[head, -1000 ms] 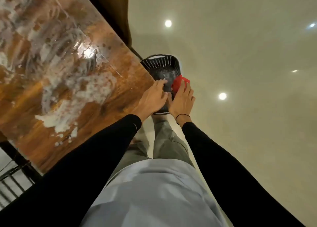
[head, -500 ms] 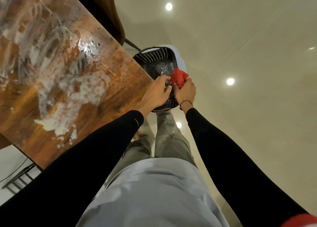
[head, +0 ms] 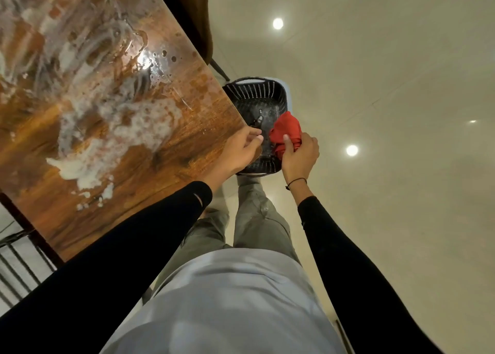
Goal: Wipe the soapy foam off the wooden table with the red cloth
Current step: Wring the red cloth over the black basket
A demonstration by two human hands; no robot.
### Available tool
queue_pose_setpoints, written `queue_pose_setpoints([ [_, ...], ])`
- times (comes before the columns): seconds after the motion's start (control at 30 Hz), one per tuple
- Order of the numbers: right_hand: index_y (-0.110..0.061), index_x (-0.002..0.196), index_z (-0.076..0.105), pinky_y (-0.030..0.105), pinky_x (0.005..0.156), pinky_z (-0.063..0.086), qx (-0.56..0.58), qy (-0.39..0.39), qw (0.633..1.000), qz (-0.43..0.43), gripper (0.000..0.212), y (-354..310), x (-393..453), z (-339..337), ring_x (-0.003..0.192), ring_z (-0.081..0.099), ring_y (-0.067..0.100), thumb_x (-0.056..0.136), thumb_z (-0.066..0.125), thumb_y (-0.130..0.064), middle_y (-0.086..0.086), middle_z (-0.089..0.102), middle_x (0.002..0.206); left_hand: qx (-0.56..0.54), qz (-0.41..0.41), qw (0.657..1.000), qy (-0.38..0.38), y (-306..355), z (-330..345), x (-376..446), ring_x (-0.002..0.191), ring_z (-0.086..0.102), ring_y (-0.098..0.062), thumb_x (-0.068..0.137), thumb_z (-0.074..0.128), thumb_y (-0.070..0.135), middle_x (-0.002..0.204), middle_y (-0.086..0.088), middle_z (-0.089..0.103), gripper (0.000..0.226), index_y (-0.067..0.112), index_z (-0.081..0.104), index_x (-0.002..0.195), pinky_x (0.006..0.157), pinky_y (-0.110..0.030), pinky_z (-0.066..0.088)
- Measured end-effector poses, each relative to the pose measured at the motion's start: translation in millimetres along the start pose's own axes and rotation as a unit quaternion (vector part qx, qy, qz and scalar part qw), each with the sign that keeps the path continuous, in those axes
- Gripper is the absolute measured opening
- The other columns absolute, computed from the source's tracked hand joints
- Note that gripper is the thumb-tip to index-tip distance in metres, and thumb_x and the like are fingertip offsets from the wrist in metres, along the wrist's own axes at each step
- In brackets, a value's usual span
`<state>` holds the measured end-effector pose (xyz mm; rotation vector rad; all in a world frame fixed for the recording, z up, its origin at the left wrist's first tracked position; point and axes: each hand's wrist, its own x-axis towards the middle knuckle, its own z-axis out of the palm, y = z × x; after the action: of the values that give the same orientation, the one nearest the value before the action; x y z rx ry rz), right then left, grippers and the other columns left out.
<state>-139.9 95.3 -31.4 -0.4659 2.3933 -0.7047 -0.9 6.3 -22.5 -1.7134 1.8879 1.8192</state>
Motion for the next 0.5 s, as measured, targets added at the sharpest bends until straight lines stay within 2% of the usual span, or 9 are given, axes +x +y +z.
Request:
queue_pose_setpoints([
  [0.07,0.005,0.105,0.070,0.034,0.081,0.044,0.055,0.016,0.998,-0.031,0.034,-9,-10,-10,0.090,0.056,0.022,0.111,0.072,-0.029,0.019,0.066,0.101,-0.091,-0.059,0.994,0.006,-3,-3,-3,0.130,0.065,-0.019,0.116,0.054,0.041,0.136,0.002,0.069,0.038,0.019,0.067,0.143,0.115,-0.046,0.054],
  [0.13,0.004,0.103,0.070,0.032,0.078,0.050,0.114,0.002,0.992,-0.054,0.029,-20,-20,-19,0.081,0.058,0.013,0.110,0.073,-0.024,0.010,0.066,0.095,-0.173,-0.108,0.979,0.015,-4,-8,-7,0.133,0.062,-0.018,0.115,0.050,0.049,0.142,0.001,0.067,0.044,0.021,0.064,0.145,0.118,-0.051,0.052],
  [0.23,-0.002,0.101,0.070,0.042,0.083,0.059,0.195,-0.071,0.976,-0.065,0.020,-39,-32,-28,0.088,0.067,0.022,0.110,0.073,-0.020,0.008,0.068,0.093,-0.308,-0.158,0.938,0.009,-7,-20,-16,0.136,0.059,-0.020,0.110,0.046,0.068,0.150,-0.002,0.061,0.065,0.024,0.053,0.157,0.117,-0.056,0.052],
  [0.33,-0.008,0.108,0.072,0.056,0.098,0.064,0.270,-0.182,0.945,-0.042,0.008,-57,-48,-25,0.102,0.073,0.034,0.112,0.069,-0.014,0.012,0.072,0.105,-0.426,-0.195,0.883,-0.022,-17,-40,-29,0.130,0.067,-0.031,0.093,0.055,0.084,0.141,-0.010,0.068,0.090,0.017,0.060,0.154,0.108,-0.056,0.060],
  [0.4,-0.006,0.114,0.070,0.063,0.105,0.060,0.280,-0.245,0.928,-0.039,0.008,-64,-59,-17,0.112,0.072,0.049,0.113,0.065,-0.012,0.019,0.070,0.115,-0.470,-0.195,0.860,-0.037,-25,-55,-40,0.129,0.071,-0.034,0.091,0.061,0.082,0.140,-0.012,0.073,0.086,0.019,0.066,0.149,0.105,-0.055,0.062],
  [0.43,-0.005,0.115,0.069,0.064,0.105,0.059,0.268,-0.268,0.924,-0.050,0.008,-67,-64,-12,0.113,0.071,0.049,0.113,0.064,-0.011,0.020,0.070,0.115,-0.484,-0.190,0.853,-0.037,-30,-63,-47,0.131,0.071,-0.034,0.094,0.063,0.078,0.141,-0.011,0.074,0.079,0.021,0.067,0.148,0.105,-0.054,0.062],
  [0.5,-0.003,0.118,0.066,0.053,0.098,0.064,0.227,-0.292,0.925,-0.089,0.009,-72,-74,0,0.107,0.073,0.027,0.111,0.066,-0.009,0.011,0.070,0.112,-0.487,-0.178,0.855,-0.009,-45,-78,-61,0.130,0.070,-0.032,0.100,0.066,0.065,0.138,-0.010,0.075,0.063,0.021,0.067,0.145,0.104,-0.049,0.061],
])
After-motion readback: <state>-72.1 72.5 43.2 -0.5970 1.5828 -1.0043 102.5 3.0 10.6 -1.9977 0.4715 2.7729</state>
